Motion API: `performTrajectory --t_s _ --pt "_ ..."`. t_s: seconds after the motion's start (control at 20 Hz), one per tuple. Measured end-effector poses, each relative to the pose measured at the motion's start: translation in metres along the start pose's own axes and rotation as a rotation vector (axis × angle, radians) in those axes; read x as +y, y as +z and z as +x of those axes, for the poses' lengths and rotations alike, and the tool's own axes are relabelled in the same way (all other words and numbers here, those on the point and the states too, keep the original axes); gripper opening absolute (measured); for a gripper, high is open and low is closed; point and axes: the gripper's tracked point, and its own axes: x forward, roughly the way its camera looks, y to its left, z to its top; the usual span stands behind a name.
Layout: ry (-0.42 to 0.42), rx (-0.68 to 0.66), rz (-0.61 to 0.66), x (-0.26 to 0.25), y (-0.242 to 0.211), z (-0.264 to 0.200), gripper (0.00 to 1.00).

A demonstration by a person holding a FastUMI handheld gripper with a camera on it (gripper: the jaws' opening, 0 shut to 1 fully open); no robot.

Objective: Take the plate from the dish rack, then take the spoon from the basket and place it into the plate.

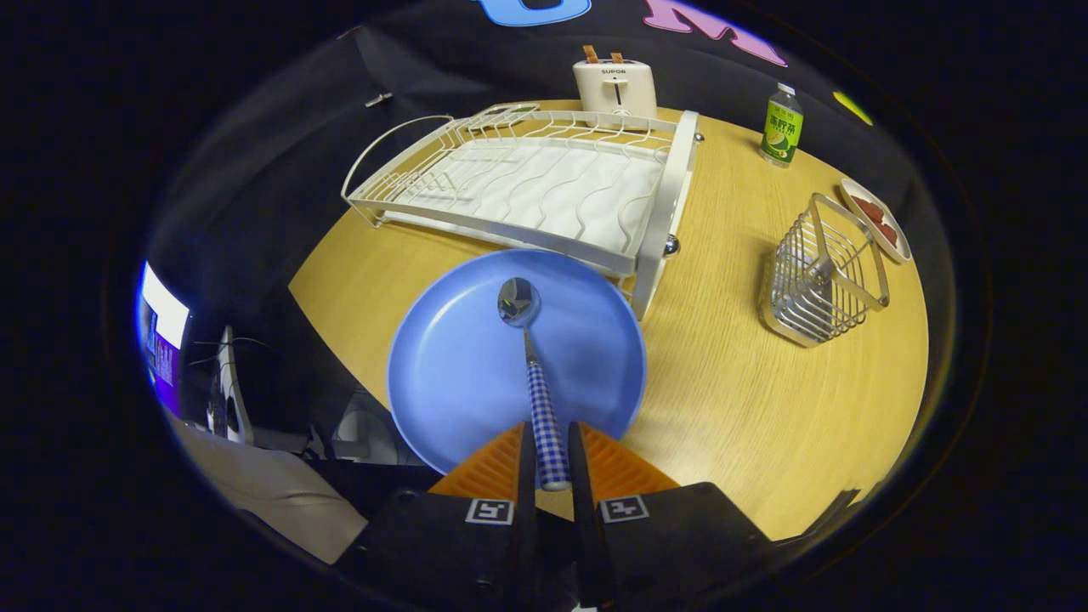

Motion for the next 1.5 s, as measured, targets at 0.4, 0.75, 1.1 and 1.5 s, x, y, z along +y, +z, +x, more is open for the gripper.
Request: performTrajectory --t_s 0.4,0.75,1.1,1.5 --pt "0.01 -0.031 0.048 0.003 0.007 -0.01 0.99" --pt "0.027 -0.13 0.059 0.018 0.042 -0.037 0.99" --pt "0.035 -0.305 0.059 0.014 0.115 -0.089 0.99" --pt "0.033 -0.549 0.175 -0.005 0.179 -0.161 0.99"
